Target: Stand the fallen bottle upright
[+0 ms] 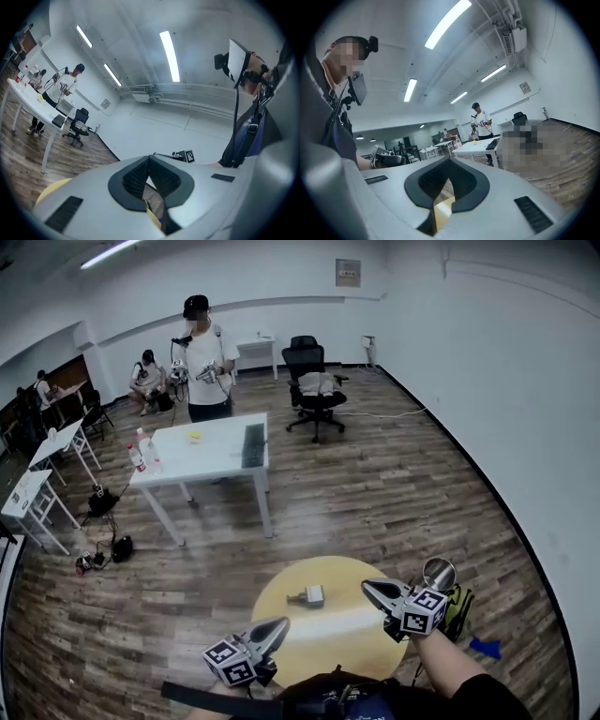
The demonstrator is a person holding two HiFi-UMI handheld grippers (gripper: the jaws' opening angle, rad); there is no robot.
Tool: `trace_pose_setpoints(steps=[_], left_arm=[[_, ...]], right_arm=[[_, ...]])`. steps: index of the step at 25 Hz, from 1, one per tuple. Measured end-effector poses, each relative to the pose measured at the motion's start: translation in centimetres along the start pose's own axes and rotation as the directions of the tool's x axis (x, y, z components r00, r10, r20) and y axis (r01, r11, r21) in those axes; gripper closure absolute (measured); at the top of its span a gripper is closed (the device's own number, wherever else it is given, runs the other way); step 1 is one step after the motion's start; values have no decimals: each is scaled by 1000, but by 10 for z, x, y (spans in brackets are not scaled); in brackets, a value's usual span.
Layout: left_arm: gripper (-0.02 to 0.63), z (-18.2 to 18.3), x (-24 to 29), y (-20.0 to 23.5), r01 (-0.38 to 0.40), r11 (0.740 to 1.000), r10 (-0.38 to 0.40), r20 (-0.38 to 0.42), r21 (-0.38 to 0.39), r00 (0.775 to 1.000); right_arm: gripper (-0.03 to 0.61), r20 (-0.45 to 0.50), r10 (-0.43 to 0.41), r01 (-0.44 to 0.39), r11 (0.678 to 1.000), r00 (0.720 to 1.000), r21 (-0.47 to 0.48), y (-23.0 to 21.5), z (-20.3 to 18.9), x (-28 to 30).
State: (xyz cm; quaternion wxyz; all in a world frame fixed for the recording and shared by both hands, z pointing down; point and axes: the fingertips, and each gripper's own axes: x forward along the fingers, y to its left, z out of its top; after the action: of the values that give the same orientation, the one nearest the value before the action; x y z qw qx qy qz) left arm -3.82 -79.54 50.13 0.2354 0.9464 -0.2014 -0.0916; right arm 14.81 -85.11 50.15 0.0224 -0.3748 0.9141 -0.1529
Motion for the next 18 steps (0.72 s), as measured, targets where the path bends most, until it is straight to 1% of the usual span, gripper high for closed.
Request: trace_pose_setpoints(steps=[3, 7, 10, 13, 16, 18], left_arm=[[611, -7, -7, 23, 14, 1000, -14, -25, -9, 1000], [611, -10, 4, 38, -3, 1000, 2, -30, -6, 1000], [611, -13, 14, 27, -29, 1000, 29, -23, 5, 999], [611, -22, 28, 17, -74, 997, 75, -4, 18, 997], [611, -26, 50, 10, -125, 992, 126, 39, -17, 991], [611, -28, 60, 6, -152, 988, 153, 52, -34, 987]], right_arm=[[589, -8, -18, 18, 1000, 1000, 3, -1, -8, 18], [590, -28, 16, -17, 1000, 999, -14, -8, -13, 34], [589, -38, 53, -54, 998, 998, -25, -13, -14, 29], [590, -53, 82, -84, 996, 995, -34, -27, -15, 19], [589, -81, 117, -123, 990, 990, -71, -53, -19, 11], [589, -85, 129, -136, 987, 988, -82, -69, -17, 7]])
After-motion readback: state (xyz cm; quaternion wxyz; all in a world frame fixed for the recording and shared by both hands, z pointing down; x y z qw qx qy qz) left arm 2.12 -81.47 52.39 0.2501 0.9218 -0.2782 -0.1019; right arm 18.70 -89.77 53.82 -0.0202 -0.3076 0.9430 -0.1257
